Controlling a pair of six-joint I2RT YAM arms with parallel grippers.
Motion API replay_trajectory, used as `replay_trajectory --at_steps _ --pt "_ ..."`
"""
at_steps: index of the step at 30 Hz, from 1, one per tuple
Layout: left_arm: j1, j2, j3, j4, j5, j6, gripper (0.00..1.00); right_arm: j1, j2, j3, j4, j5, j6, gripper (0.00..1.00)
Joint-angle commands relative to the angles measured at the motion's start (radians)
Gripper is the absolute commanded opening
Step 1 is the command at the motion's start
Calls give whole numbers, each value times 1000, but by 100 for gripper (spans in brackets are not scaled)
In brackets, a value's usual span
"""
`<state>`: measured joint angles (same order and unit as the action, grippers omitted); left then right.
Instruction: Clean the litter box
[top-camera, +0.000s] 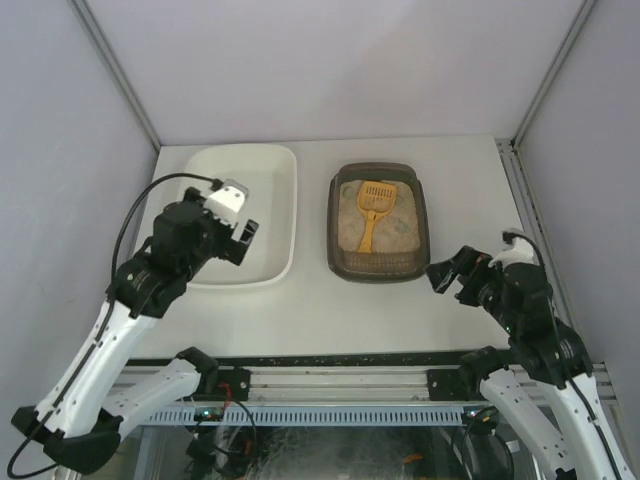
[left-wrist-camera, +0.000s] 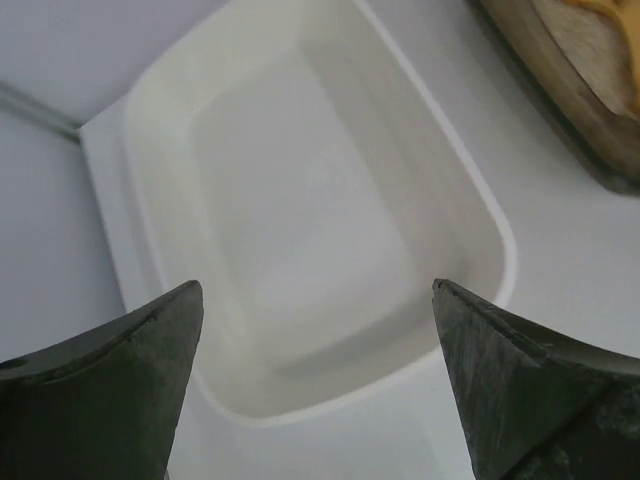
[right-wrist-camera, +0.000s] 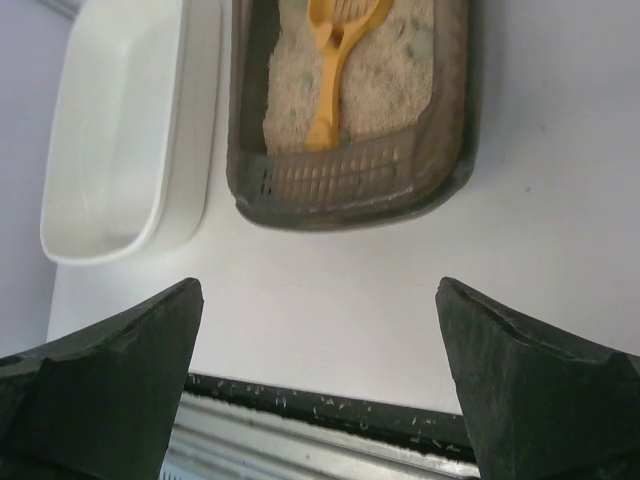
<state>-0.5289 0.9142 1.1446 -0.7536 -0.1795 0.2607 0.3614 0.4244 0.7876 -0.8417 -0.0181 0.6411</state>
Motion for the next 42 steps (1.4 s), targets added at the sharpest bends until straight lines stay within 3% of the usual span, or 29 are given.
replay_trajectory --at_steps 1,7,12,18,23,24,26,27,28,31,32,42 --pt "53 9 -58 81 -281 -127 100 -1 -54 72 23 121 22 100" --pt "162 57 -44 73 -185 -223 100 -1 -51 83 73 -61 -114 100" --pt "273 120 45 43 -63 -293 100 -1 -18 85 61 -80 -102 100" --pt "281 186 89 50 -29 -285 100 0 25 27 125 -241 -150 100" --pt "281 307 227 -27 159 -257 100 1 166 7 245 -233 -121 98" --pt "281 324 240 -13 195 -268 100 2 218 10 264 -214 -118 87" --pt "281 359 266 32 247 -307 100 3 313 24 282 -122 -87 5" --pt "281 381 281 57 281 -318 100 4 361 30 290 -104 -86 0" --pt "281 406 299 78 340 -327 100 4 415 40 302 -97 -93 3" --pt "281 482 350 147 420 -370 100 17 546 55 358 -83 -85 91" --pt "281 510 363 168 442 -381 100 23 587 59 385 -88 -81 99" --pt "282 657 314 417 631 -584 100 106 1093 385 431 -33 -114 100"
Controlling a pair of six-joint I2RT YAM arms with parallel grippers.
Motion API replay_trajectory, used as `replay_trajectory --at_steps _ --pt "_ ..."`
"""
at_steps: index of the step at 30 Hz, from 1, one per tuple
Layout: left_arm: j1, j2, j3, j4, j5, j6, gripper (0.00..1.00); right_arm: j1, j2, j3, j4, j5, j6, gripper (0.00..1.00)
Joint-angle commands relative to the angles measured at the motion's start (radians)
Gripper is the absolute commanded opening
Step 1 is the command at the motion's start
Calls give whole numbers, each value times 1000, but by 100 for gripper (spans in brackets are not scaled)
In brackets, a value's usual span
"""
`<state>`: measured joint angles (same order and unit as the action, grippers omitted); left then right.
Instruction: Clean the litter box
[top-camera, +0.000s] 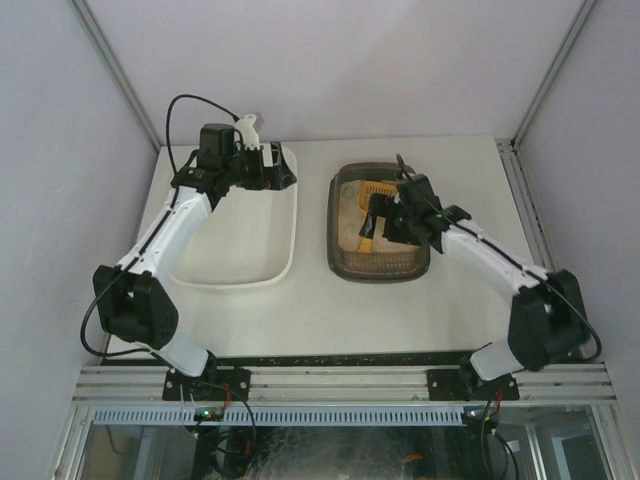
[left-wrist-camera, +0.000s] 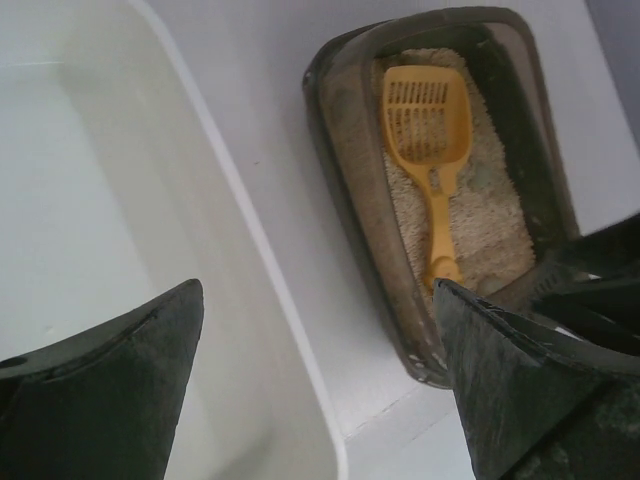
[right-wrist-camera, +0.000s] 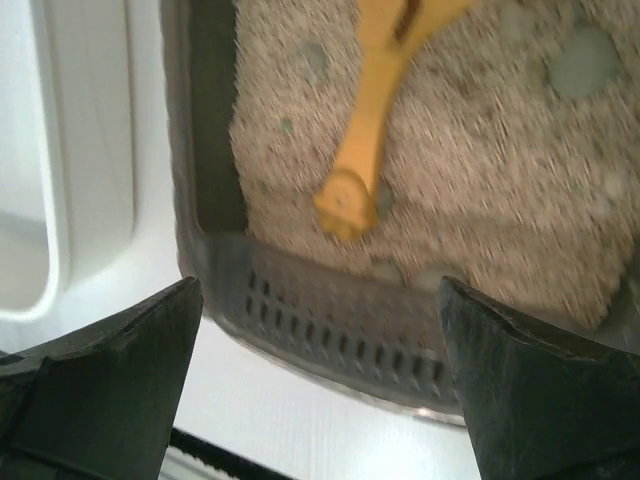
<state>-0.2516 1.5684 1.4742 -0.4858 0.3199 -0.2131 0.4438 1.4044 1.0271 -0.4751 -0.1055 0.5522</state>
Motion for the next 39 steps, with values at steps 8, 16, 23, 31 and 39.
replay_trajectory --at_steps 8,16,23,31,39 --pt "7 -32 -97 205 121 -106 100 28 370 327 1 165 -7 75" --pt "14 -83 -152 259 174 -117 100 27 456 361 -24 183 2 67" --pt "17 -112 -174 246 176 -79 100 27 493 378 14 181 -13 40" --pt "21 -137 -200 234 165 -48 100 12 537 399 8 178 -22 43" --pt "23 -129 -205 236 171 -43 100 5 575 425 22 169 -26 29"
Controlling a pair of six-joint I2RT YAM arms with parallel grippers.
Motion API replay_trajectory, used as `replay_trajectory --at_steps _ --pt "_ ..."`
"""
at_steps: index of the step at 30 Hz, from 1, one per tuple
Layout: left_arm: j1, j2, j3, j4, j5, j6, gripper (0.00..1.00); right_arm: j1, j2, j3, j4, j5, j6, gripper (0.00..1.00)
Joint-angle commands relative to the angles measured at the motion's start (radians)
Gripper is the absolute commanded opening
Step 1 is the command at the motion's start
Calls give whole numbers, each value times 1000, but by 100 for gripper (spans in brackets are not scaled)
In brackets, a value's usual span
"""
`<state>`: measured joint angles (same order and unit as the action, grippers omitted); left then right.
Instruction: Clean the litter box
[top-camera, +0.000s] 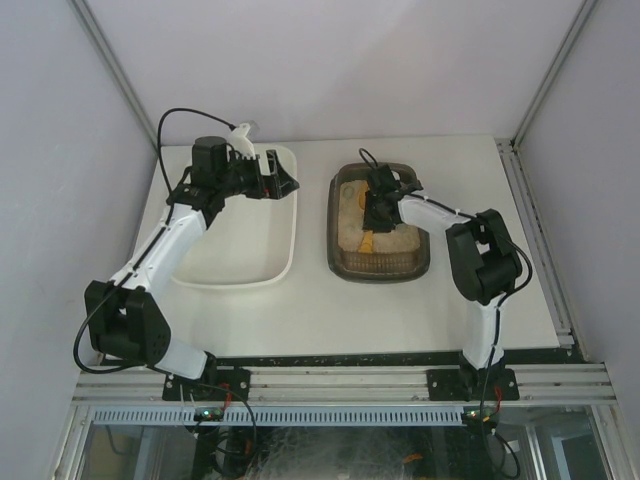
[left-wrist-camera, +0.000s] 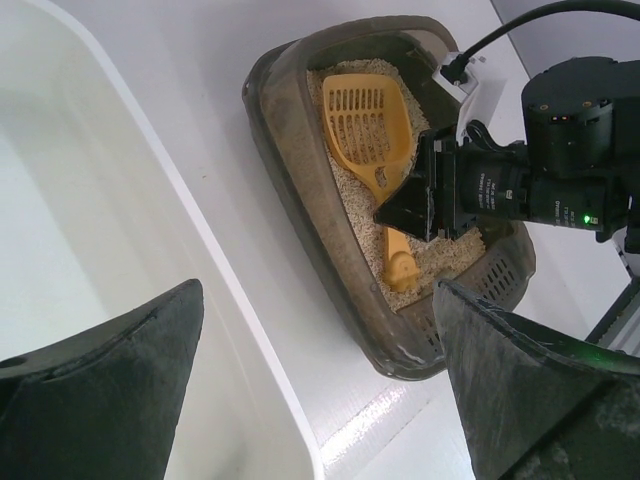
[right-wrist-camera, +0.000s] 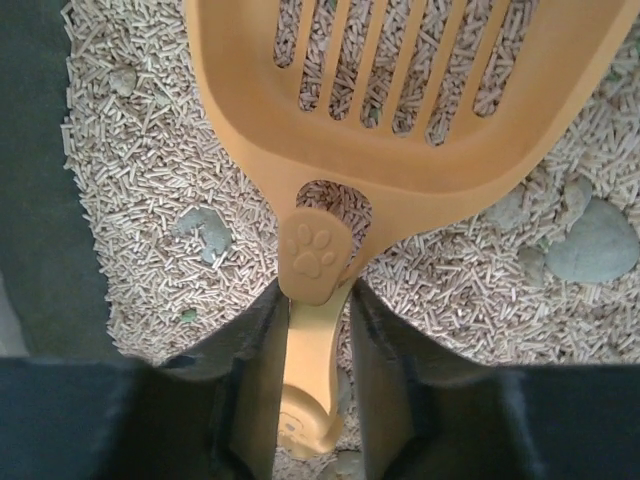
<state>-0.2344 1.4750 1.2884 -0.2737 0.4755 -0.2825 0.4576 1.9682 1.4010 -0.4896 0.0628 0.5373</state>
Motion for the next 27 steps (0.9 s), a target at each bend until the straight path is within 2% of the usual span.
replay_trajectory --at_steps 1,4,8,11,13,16,19,27 --pt "5 -35 -20 27 18 25 100 -12 17 60 33 -1 -12 22" --pt "5 -33 -21 26 34 28 100 -18 11 83 13 7 -18 0" --pt "9 -46 -15 19 11 58 100 -31 -20 132 -48 -3 -27 0" --pt "14 -38 7 24 68 98 100 -32 -24 188 -143 -33 -37 0" --pt "14 4 49 -13 163 118 100 -33 -33 203 -178 -67 -48 0" --pt "3 138 222 -160 307 157 100 -34 -42 227 -257 -108 -57 0" --pt "-23 272 369 -281 381 193 100 -32 -78 204 -308 -132 -69 0" --pt "-121 566 734 -467 314 258 100 -20 -252 109 -361 -183 -86 0"
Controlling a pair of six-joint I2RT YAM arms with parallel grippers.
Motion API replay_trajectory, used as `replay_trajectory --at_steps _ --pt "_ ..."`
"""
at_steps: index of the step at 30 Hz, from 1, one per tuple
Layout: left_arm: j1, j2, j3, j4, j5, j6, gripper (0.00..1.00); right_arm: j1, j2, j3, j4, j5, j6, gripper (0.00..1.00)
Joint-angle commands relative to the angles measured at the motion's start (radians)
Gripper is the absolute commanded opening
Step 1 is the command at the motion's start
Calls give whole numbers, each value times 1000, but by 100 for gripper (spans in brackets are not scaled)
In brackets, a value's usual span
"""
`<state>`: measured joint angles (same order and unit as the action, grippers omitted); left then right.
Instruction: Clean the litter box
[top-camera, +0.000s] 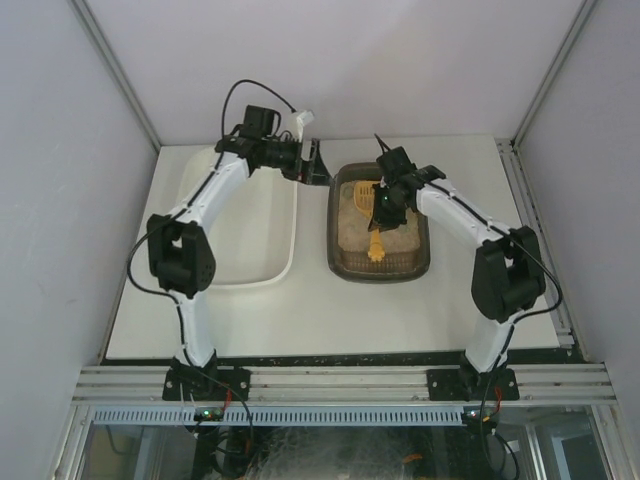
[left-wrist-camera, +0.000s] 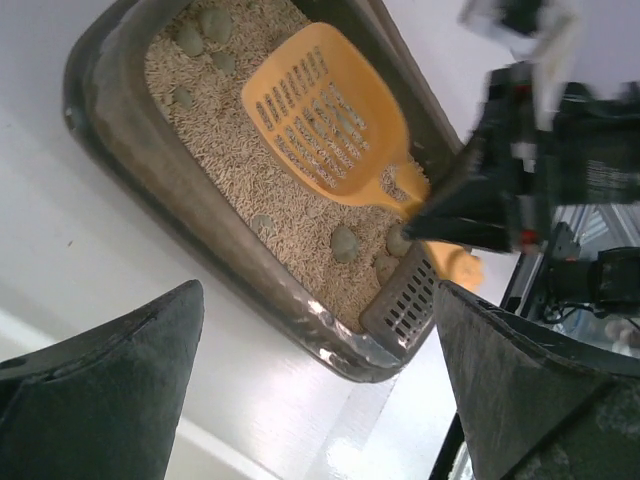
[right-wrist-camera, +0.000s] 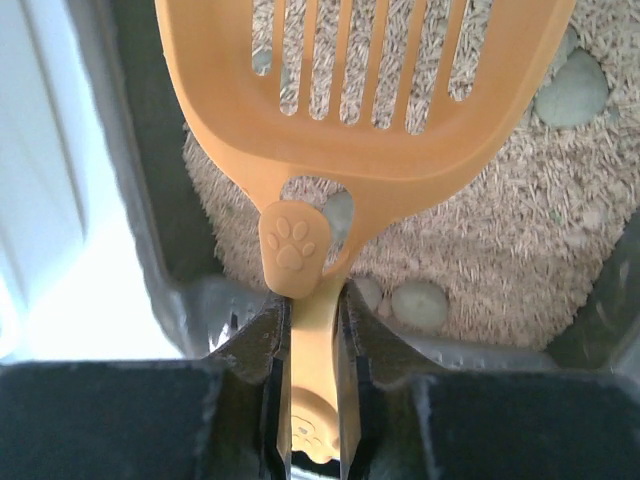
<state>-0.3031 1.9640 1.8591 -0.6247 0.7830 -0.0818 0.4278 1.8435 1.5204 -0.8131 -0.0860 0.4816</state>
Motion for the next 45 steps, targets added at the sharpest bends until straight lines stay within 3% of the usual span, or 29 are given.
replay_trajectory --at_steps 1,10,16,23,25,28,33,36,37,39,41,45 --pt "-65 109 188 -123 -14 57 100 14 -146 -18 -40 -40 -30 0" --pt "-112 245 355 -119 -92 2 100 67 -226 -32 -36 -46 -11 0" --pt "-114 251 340 -70 -70 -47 96 100 -219 -22 -14 -80 -3 0" --pt "-116 242 283 -9 60 -139 59 113 -225 -23 -2 -93 3 0" --pt "-114 245 283 -15 108 -149 33 112 -230 -26 2 -87 4 0" --pt "-113 248 282 -35 151 -146 12 113 -242 -36 21 -83 12 0" --pt "-111 264 297 -119 214 -89 8 112 -259 -46 51 -81 20 0" --pt "-110 270 314 -187 187 -32 0 111 -264 -53 56 -88 17 0" --pt "-108 267 308 -189 186 -27 0 109 -268 -60 61 -99 17 6" --pt "-96 244 270 -142 195 -64 0 100 -293 -117 120 -143 36 42" --pt "-78 197 180 -12 213 -155 0 80 -349 -225 226 -221 75 64" --pt "-46 125 57 219 232 -340 0 15 -463 -463 464 -369 172 71"
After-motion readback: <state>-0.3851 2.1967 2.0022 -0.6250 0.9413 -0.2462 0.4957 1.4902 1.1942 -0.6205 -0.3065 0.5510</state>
